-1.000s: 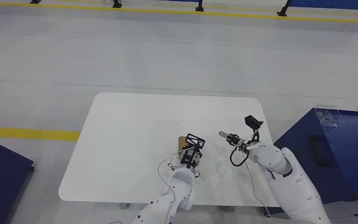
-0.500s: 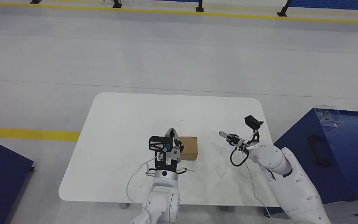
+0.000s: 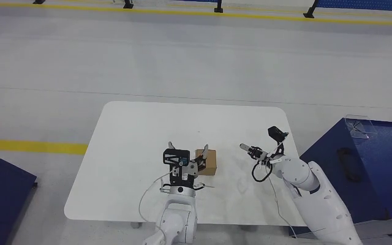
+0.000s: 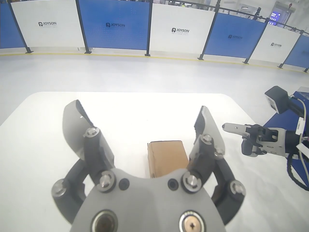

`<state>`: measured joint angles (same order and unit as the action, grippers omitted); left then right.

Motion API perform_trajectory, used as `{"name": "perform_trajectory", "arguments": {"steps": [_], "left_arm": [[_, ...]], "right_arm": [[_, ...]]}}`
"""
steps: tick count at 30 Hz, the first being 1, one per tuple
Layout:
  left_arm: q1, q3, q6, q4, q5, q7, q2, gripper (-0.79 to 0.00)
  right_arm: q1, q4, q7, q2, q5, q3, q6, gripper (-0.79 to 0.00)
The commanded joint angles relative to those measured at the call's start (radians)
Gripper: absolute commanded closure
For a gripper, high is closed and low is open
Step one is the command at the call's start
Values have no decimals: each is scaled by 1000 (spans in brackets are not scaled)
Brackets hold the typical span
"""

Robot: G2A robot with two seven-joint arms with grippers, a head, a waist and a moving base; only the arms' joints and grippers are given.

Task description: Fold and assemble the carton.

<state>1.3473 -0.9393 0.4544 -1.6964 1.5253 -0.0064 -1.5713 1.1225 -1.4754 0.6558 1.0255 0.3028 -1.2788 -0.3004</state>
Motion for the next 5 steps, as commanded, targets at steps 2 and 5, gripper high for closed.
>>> {"name": "perform_trajectory", "arguments": {"steps": [2, 5], "left_arm": [[0, 0, 0, 0, 0, 0, 0, -778], [0, 0, 0, 0, 0, 0, 0, -784]], "right_arm": [[0, 0, 0, 0, 0, 0, 0, -784], [0, 0, 0, 0, 0, 0, 0, -784]]}}
